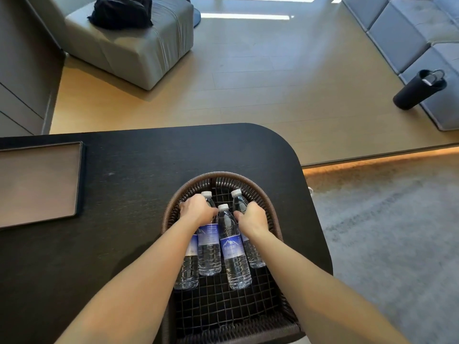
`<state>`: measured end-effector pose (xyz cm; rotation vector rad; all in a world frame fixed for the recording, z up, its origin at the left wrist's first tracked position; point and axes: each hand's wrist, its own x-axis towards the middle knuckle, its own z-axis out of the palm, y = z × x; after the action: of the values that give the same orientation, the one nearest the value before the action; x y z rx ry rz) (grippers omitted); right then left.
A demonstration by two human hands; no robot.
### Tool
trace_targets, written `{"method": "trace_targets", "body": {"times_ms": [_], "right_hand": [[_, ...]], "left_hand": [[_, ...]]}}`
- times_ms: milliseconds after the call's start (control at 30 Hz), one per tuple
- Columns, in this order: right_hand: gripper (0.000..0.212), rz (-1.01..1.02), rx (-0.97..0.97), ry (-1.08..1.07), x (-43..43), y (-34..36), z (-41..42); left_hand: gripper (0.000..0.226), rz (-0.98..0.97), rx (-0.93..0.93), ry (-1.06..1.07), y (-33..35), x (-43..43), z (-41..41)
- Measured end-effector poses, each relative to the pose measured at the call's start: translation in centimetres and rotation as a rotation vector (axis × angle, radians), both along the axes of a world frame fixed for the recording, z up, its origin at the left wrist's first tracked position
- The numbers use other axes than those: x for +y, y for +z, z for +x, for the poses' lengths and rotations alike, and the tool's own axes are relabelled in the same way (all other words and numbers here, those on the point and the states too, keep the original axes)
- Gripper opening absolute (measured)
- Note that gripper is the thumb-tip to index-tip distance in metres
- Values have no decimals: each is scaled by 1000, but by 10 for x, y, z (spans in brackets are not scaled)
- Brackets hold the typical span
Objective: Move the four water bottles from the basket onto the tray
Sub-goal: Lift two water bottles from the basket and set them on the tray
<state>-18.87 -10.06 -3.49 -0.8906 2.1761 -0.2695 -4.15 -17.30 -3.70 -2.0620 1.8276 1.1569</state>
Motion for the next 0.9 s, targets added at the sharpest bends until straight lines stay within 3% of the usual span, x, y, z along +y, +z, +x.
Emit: {"method": "trace_targets", "body": {"times_ms": [200, 367, 467, 667, 900], "right_hand": [[44, -60, 92, 100, 18, 17, 11], [44, -219, 43, 168, 55, 36, 10], [44, -251, -11, 152, 81, 48, 6], [77, -313, 30, 127, 117, 60, 10], [66, -439, 27, 20, 151, 77, 24]], "left_hand": [[38, -82, 275, 91, 13, 23, 25], [35, -160, 515, 68, 41, 64, 38], [45, -117, 629, 81, 52, 88, 49], [63, -148, 666, 84, 49, 115, 67], [48, -281, 669, -36, 64, 138, 73]]}}
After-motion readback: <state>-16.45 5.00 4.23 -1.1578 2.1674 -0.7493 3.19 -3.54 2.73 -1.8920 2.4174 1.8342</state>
